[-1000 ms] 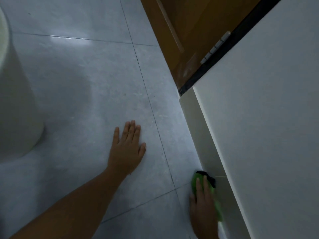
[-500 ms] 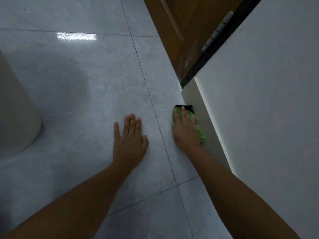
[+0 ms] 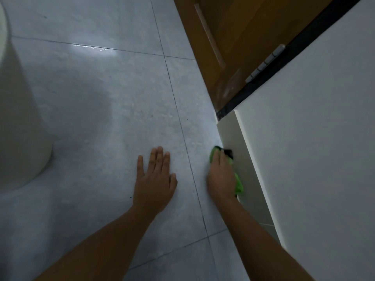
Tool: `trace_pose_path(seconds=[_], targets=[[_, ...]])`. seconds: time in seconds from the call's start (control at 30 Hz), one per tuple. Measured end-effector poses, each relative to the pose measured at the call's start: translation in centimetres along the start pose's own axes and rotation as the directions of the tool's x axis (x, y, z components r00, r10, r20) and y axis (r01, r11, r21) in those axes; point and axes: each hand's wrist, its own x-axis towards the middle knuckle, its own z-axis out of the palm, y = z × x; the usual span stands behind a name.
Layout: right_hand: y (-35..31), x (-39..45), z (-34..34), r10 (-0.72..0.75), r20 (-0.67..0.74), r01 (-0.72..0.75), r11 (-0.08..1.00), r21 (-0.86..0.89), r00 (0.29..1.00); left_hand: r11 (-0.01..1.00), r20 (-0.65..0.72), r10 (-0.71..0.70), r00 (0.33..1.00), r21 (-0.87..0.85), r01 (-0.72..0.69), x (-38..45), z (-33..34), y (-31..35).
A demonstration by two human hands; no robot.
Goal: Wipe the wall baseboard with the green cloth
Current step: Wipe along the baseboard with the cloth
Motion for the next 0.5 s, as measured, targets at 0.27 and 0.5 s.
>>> trace_pose_path(seconds=[0.27, 0.5], targets=[[-0.9, 6.1, -1.8, -0.124, -0.038, 0.087, 0.854, -0.513, 0.992, 1.000, 0.012, -0.004, 1.000, -0.005, 0.004, -0.3, 0.3, -0.2], [5.7, -10.3, 1.6, -0.161, 0.146, 0.207, 0.893, -0.399, 0.976, 1.000, 0.035, -0.003, 0.999, -0.016, 0.003, 0.0, -0.1, -0.7]])
